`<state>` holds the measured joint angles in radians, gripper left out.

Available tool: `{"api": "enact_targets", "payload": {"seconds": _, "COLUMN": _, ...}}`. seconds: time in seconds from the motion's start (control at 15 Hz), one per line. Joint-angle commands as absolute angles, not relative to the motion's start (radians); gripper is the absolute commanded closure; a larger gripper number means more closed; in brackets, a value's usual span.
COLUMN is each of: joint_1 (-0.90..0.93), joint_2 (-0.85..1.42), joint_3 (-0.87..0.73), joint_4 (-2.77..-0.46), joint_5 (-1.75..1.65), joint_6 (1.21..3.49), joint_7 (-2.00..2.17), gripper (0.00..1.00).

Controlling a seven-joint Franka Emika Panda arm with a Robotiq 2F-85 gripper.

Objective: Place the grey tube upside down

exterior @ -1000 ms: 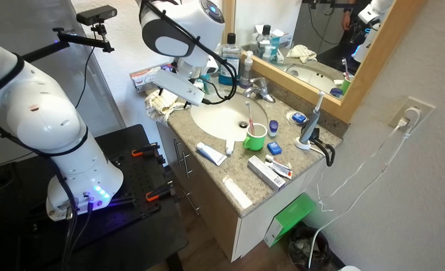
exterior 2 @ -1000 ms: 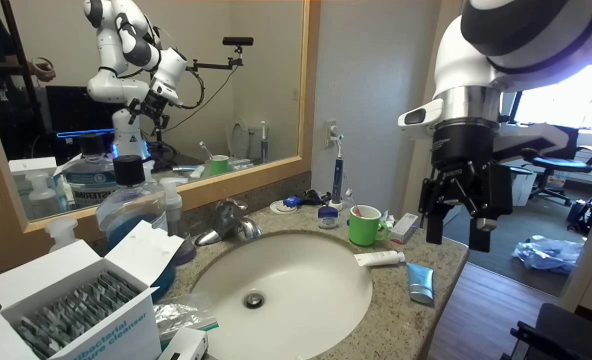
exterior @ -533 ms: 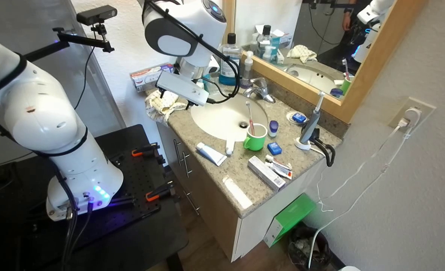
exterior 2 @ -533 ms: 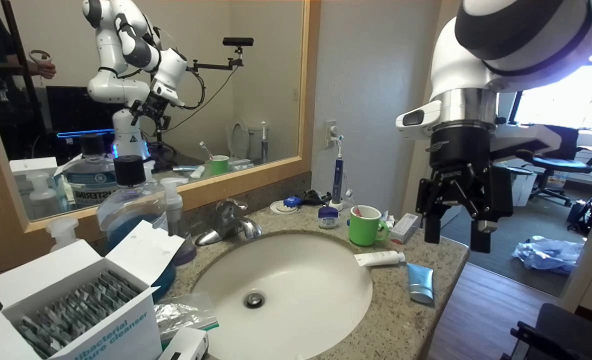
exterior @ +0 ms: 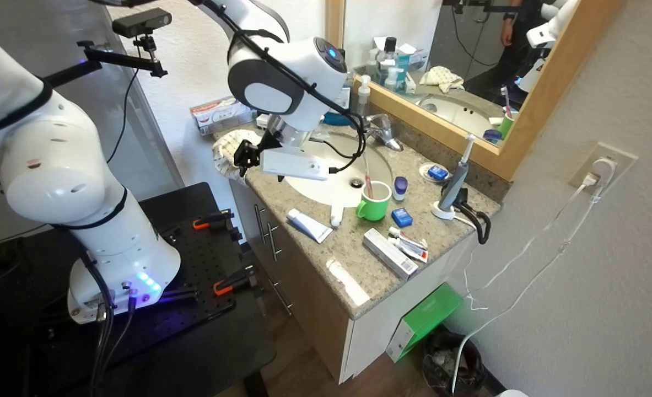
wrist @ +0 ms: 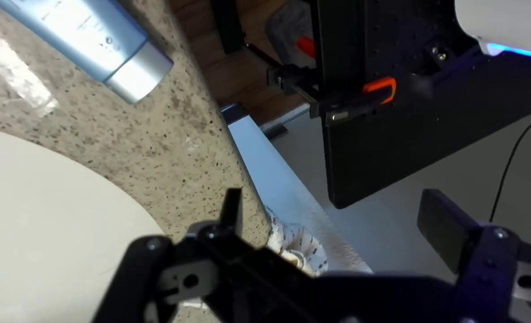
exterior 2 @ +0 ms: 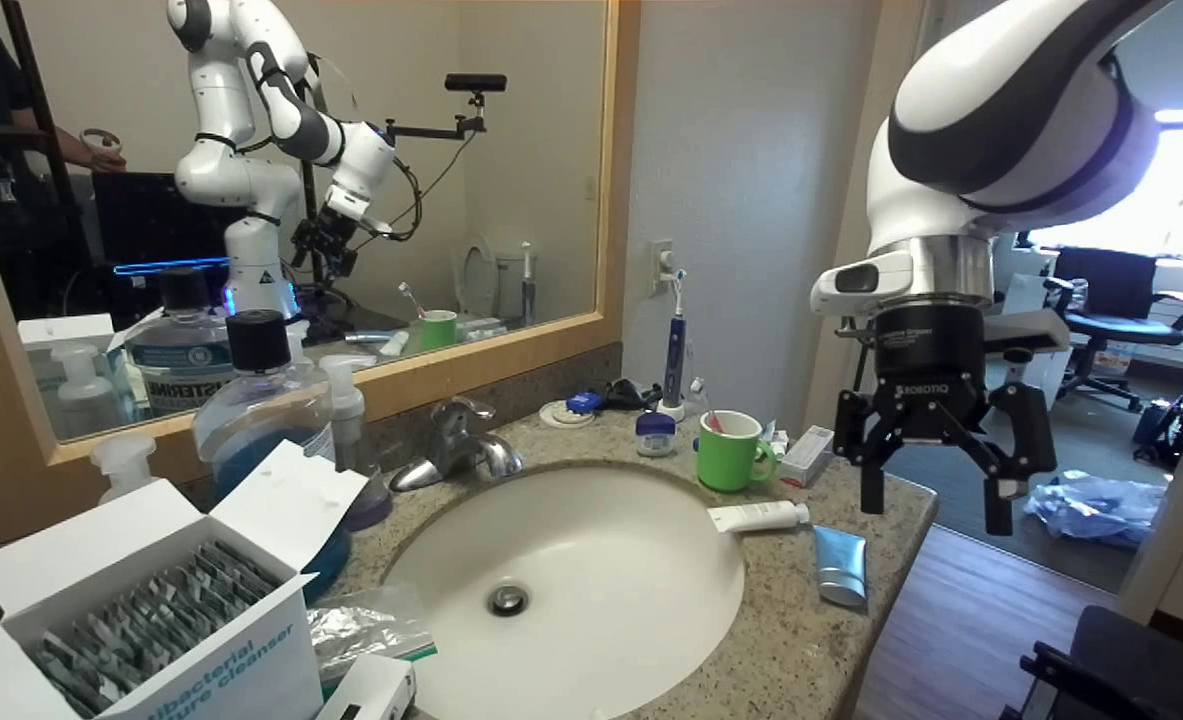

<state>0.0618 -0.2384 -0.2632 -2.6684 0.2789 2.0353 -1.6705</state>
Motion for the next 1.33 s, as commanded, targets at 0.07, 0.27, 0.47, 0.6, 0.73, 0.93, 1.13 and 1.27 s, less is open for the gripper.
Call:
{"api": "enact_targets", "payload": {"seconds": 0.07, "joint_1": 0.008, "joint_2": -0.096, "joint_3": -0.251, "joint_4": -2.63, "joint_5": 0.358, "joint_6": 2.12, "joint_7": -1.86, "gripper": 0.0}}
{"api": "enact_targets", "payload": {"seconds": 0.27, "joint_1": -0.031, "joint_2": -0.015, "joint_3": -0.245, "joint_4": -2.603, "joint_5": 0.46, "joint_6": 2.155, "joint_7": -1.963, "gripper": 0.0}}
{"api": "enact_targets", "payload": {"seconds": 0.47, "joint_1": -0.071, "joint_2": 0.066, "joint_3": -0.222, "joint_4": -2.557, "joint_5": 0.497, "joint_6": 2.136, "joint_7": -1.987, "gripper": 0.0}}
{"api": "enact_targets", "payload": {"seconds": 0.6, "joint_1": -0.092, "joint_2": 0.035, "joint_3": -0.206, "joint_4": -2.585, "joint_5": 0.47, "joint_6": 2.144, "joint_7": -1.973, "gripper": 0.0}}
{"api": "enact_targets", "payload": {"seconds": 0.73, "joint_1": -0.099, "joint_2": 0.064, "joint_3": -0.2, "joint_4": -2.569, "joint_5": 0.472, "joint_6": 2.145, "joint_7": -1.972, "gripper": 0.0}}
{"api": "enact_targets", "payload": {"seconds": 0.93, "joint_1": -0.108, "joint_2": 0.065, "joint_3": -0.172, "joint_4": -2.571, "joint_5": 0.458, "joint_6": 2.19, "joint_7": -2.064, "gripper": 0.0}}
{"api": "enact_targets", "payload": {"seconds": 1.13, "joint_1": -0.118, "joint_2": 0.068, "joint_3": -0.156, "joint_4": -2.575, "joint_5": 0.472, "joint_6": 2.27, "joint_7": -2.155, "gripper": 0.0}}
{"api": "enact_targets", "payload": {"seconds": 1.27, "joint_1": -0.119, "joint_2": 0.066, "joint_3": -0.144, "joint_4": -2.582, "joint_5": 0.473, "joint_6": 2.333, "joint_7": -2.203, "gripper": 0.0}}
